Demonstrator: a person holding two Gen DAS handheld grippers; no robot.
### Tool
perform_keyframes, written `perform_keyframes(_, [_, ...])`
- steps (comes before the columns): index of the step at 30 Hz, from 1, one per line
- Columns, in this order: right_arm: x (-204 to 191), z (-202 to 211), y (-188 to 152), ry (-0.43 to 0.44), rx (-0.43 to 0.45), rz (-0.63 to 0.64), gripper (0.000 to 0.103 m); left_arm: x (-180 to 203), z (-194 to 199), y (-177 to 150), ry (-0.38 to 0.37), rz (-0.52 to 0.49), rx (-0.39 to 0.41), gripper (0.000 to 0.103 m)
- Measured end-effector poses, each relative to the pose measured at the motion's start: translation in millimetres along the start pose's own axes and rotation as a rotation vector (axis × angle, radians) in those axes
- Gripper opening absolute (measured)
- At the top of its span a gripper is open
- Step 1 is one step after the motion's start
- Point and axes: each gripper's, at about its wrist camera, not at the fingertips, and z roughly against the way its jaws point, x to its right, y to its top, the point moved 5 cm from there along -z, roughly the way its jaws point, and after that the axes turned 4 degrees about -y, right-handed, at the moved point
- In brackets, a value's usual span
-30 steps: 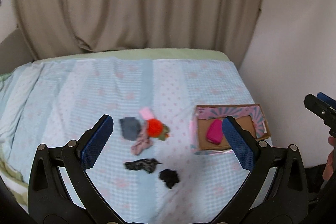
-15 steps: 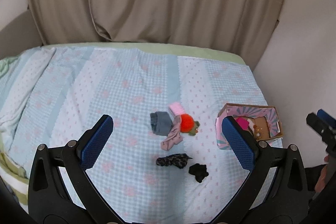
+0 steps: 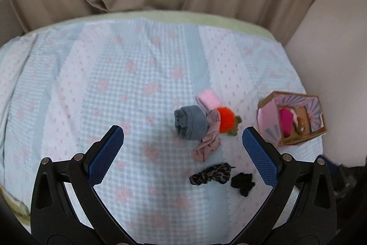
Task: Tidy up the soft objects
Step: 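Move both tools back over the remaining pile, then grasp the grey fuzzy sock with the left tool while the right tool grasps the black patterned cloth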
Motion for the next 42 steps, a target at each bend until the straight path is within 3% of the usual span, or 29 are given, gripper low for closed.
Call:
perform_keyframes(13, [-33.4,-143.4,-52.3,-0.051,-0.247,0.037,0.103,-21.7,-161.7,12.1,-0.060,-0.013,-0.235,0.103])
perform_keyframes(22, [-48.5,-194.3,-79.6,-0.044,-0.320,0.047,0.103,-13.3,-246.5,-2.3,-0.072,-0.036,-0.356,0.102])
perform_keyframes(28, [-55.5,-224.4,-95.6,-0.040,-0.341,0.078,0.103,-14.7,-287.4,-24.2,-0.058,-0.015,-0.424,0.091])
perform_keyframes(31, [-59.8,-234.4,-97.7,-0.038,-0.337,0.110,0.102,-14.3,-301.0,-30.7,-0.087,0.012,-0.442,0.079])
perform_keyframes(33, [-62.9,-237.2,-97.3,-0.036,-0.327,0.126,0.095,-11.4,-304.9,-31.2,-0.105,0.015,-0.440,0.066])
perform_keyframes(38, [-66.8,-236.5,-97.8,-0.054,-0.312,0.155,0.072,-4.9,-306.2,-32.6,-0.101,-0.018,-0.422,0.055])
perform_keyframes(42, [-61.7,-235.6,-98.5,-0.050,-0.309,0.140,0.061,-10.0,-298.8,-30.9,-0.120,0.018,-0.412,0.050])
